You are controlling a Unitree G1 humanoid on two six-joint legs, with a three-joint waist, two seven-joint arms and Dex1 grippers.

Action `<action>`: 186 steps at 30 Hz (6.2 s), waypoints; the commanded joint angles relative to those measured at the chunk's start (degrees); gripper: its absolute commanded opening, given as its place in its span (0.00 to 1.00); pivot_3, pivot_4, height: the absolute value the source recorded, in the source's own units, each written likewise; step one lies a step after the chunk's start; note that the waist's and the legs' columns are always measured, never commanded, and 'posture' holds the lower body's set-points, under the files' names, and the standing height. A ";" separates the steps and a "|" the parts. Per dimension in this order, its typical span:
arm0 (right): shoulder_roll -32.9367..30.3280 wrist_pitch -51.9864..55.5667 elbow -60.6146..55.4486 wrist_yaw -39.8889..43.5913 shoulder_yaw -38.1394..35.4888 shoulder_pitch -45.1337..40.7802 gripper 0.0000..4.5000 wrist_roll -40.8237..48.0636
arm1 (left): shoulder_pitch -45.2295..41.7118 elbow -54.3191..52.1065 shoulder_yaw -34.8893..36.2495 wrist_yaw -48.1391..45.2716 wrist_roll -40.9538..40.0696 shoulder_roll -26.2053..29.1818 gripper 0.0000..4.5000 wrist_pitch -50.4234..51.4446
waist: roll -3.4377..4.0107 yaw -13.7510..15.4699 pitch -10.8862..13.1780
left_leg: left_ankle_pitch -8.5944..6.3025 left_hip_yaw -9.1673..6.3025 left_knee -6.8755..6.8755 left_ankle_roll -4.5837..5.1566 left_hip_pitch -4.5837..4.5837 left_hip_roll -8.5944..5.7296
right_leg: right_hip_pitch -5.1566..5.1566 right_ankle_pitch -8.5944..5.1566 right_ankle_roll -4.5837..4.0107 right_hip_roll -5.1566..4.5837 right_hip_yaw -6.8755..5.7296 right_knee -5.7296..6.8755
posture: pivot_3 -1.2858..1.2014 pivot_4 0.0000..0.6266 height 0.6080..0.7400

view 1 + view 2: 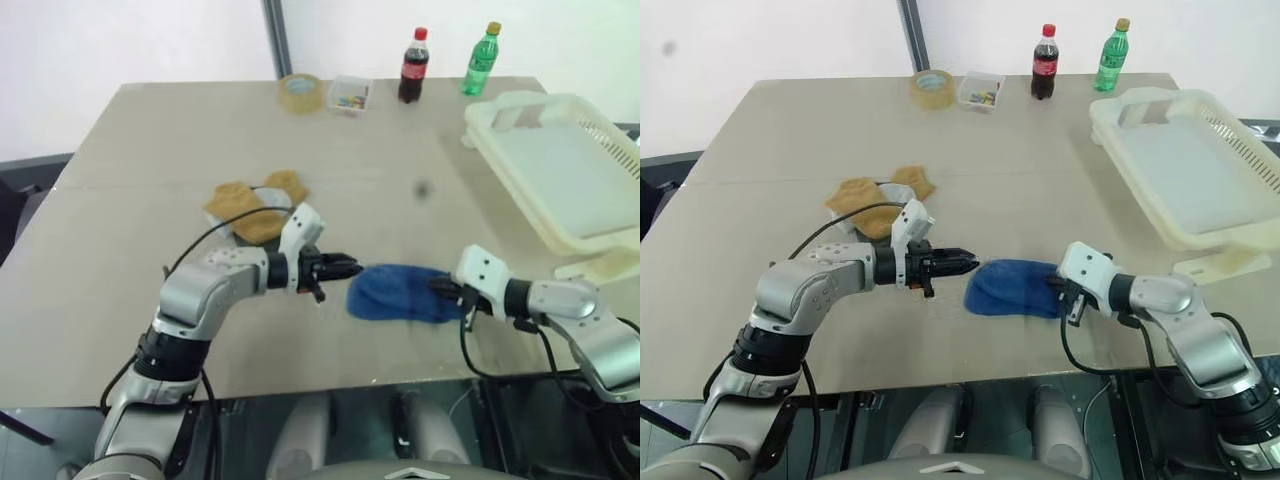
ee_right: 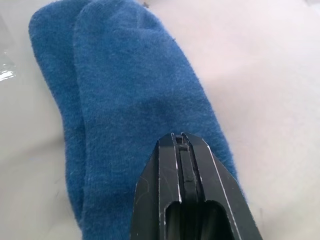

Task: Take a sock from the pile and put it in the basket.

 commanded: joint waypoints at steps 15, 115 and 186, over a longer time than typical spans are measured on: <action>0.25 -0.79 -4.29 -1.38 -2.87 1.47 0.00 0.96 | -1.71 0.62 -4.65 -1.18 2.68 -2.01 0.01 -2.46 | 0.00 0.13 0.00 | 0.00 0.02 0.00 0.00 0.00 0.00 | 0.00 0.00 -0.01 0.01 0.01 0.00 | 0.52 0.24 1.00; 1.25 -1.60 -0.08 1.23 1.44 5.36 0.00 0.32 | 4.48 -2.05 -6.71 -12.21 -5.35 9.34 0.72 5.65 | -0.15 -1.05 -0.12 | -0.01 0.00 0.01 0.00 0.08 0.21 | 0.10 -0.09 -0.09 0.09 0.00 -0.09 | 0.52 0.24 1.00; 2.51 -0.47 -1.85 1.01 2.24 5.07 0.00 2.18 | -2.20 7.61 -11.56 -22.69 7.02 -6.54 0.72 -23.46 | -0.11 -1.04 -0.14 | -0.01 0.02 0.03 0.01 0.07 0.21 | 0.11 -0.08 -0.08 0.16 -0.02 -0.08 | 0.52 0.24 1.00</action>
